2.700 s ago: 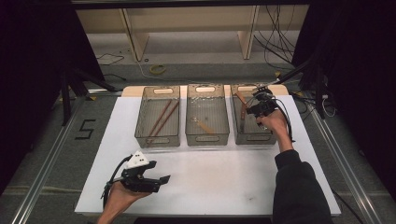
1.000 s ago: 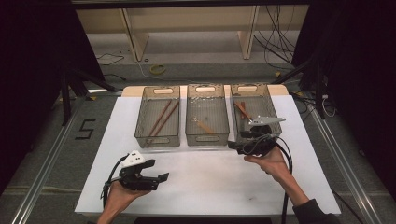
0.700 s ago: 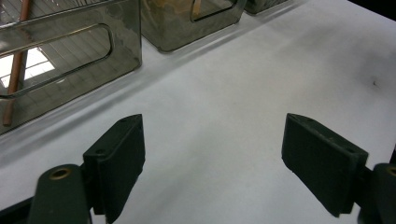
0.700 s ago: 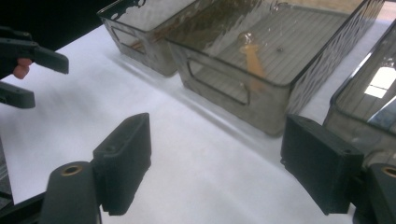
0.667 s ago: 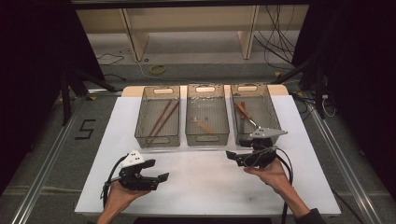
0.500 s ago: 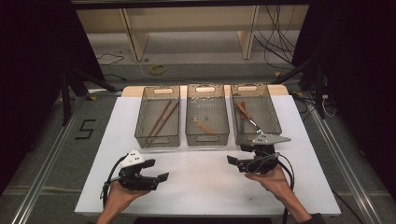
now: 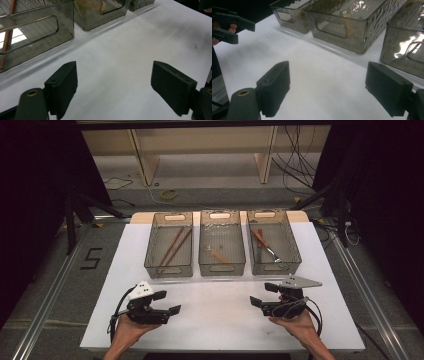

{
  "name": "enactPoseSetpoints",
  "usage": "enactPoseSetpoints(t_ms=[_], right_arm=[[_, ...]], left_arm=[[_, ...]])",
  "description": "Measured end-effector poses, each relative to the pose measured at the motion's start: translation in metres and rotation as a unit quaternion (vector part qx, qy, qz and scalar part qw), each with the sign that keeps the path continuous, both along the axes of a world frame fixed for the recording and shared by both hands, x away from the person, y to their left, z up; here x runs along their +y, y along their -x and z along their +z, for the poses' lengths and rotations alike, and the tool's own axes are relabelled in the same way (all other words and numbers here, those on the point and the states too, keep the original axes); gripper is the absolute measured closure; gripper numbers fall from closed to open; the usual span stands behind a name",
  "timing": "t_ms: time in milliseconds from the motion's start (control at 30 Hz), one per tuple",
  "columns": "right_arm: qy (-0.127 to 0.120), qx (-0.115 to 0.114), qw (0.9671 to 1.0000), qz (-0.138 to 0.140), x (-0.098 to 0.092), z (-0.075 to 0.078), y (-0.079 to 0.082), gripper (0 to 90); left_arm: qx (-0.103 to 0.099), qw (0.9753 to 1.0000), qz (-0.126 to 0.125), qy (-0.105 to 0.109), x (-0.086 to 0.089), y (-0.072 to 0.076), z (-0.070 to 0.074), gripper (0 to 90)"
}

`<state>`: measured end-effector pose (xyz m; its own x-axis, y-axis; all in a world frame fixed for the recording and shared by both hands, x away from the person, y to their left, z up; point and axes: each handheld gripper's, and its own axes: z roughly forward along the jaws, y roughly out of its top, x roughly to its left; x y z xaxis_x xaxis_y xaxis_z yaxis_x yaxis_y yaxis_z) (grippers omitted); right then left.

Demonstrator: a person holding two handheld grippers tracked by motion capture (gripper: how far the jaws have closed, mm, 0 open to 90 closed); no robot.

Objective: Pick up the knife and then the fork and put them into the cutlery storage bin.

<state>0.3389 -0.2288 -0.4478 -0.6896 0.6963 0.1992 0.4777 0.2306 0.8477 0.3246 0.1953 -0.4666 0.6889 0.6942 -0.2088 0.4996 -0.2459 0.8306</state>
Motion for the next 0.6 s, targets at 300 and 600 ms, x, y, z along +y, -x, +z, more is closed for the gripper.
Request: enactPoseSetpoints(t_ms=[300, 600], right_arm=[[-0.001, -0.004, 1.0, -0.003, -0.004, -0.006, 0.008, 20.4], [0.002, -0.003, 0.9999, -0.01, -0.01, -0.011, 0.013, 20.2]], left_arm=[[-0.002, 1.0, -0.002, 0.004, 0.001, 0.001, 0.0, 20.8], [-0.002, 1.0, -0.003, 0.004, 0.001, 0.001, 0.0, 20.6]])
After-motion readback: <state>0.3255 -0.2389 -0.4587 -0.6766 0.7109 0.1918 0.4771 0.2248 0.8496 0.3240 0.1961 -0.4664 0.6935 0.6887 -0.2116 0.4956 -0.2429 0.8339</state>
